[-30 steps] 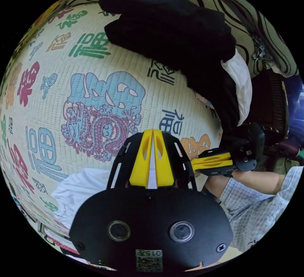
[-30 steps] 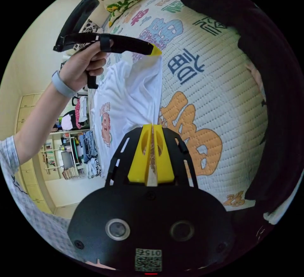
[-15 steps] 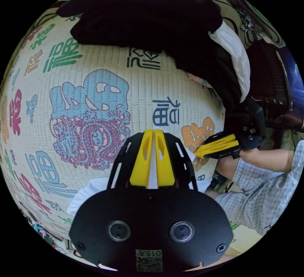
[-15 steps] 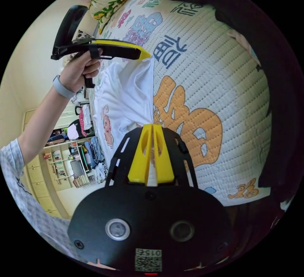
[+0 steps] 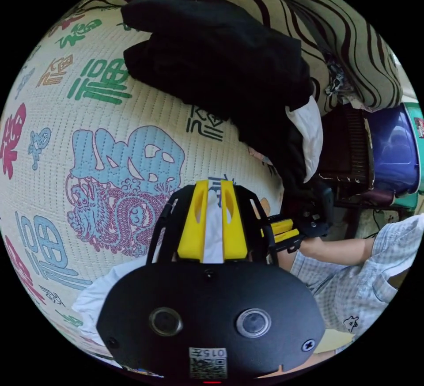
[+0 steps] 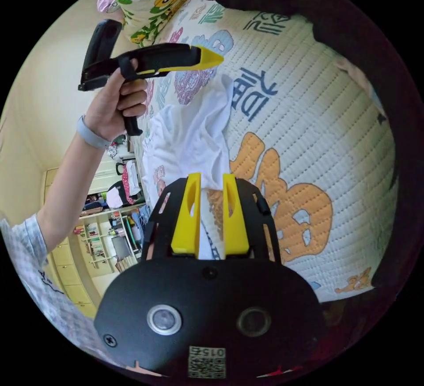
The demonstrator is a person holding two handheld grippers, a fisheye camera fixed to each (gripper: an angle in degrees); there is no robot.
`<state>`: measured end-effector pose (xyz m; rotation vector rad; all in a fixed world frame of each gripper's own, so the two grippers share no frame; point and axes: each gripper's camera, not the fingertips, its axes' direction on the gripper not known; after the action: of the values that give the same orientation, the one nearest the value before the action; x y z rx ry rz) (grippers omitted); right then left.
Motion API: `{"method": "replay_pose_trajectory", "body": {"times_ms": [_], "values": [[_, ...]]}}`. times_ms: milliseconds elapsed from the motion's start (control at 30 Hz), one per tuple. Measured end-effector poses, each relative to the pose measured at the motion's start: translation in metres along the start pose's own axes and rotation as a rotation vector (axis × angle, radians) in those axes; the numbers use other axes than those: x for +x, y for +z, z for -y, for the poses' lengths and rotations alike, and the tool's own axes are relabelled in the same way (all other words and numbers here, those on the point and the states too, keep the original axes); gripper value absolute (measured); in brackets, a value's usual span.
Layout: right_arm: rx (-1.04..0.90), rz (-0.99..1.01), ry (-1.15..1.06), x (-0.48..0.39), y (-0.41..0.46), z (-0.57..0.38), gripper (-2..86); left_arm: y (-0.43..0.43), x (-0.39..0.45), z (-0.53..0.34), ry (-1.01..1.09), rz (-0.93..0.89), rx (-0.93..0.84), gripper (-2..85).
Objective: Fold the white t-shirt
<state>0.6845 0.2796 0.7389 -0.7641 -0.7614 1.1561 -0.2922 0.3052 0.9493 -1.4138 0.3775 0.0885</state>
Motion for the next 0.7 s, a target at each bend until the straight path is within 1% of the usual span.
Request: {"method": "replay_pose_trajectory", "body": {"times_ms": [67, 133, 200, 267, 367, 433, 467, 533, 567, 633, 700], "values": [[-0.025, -0.051, -0.015, -0.005, 0.007, 0.003, 5.6, 0.003, -0.004, -0.001, 0.003, 0.02, -0.04, 4.1], [-0.015, -0.12, -0.044, -0.012, 0.008, 0.002, 1.7, 0.017, -0.007, -0.002, 0.016, 0.057, -0.134, 2.6], [0.006, -0.112, -0.055, -0.016, 0.003, -0.002, 0.6, 0.019, -0.01, -0.007, 0.025, 0.061, -0.139, 0.8], [0.042, -0.091, -0.075, -0.021, -0.007, -0.007, 0.1, 0.006, -0.013, -0.016, 0.039, 0.026, -0.087, 0.1], [0.073, -0.052, -0.15, -0.042, -0.02, -0.016, -0.2, -0.036, -0.019, -0.053, 0.045, 0.001, 0.064, -0.4], [0.05, -0.045, -0.266, -0.074, -0.019, -0.022, -0.3, -0.076, -0.029, -0.104, 0.018, -0.051, 0.227, -0.5], [0.039, -0.037, -0.292, -0.082, -0.016, -0.023, -0.3, -0.086, -0.032, -0.12, 0.009, -0.062, 0.265, -0.5], [-0.013, 0.003, -0.367, -0.11, 0.002, -0.024, -0.3, -0.116, -0.048, -0.187, -0.044, -0.067, 0.38, -0.5], [-0.021, 0.001, -0.386, -0.117, 0.008, -0.024, -0.3, -0.121, -0.053, -0.205, -0.065, -0.059, 0.393, -0.5], [-0.099, -0.039, -0.464, -0.142, 0.044, -0.025, -0.3, -0.132, -0.078, -0.276, -0.174, -0.007, 0.435, -0.5], [-0.164, -0.061, -0.515, -0.158, 0.077, -0.027, -0.2, -0.131, -0.1, -0.325, -0.275, -0.024, 0.446, -0.4]]}}
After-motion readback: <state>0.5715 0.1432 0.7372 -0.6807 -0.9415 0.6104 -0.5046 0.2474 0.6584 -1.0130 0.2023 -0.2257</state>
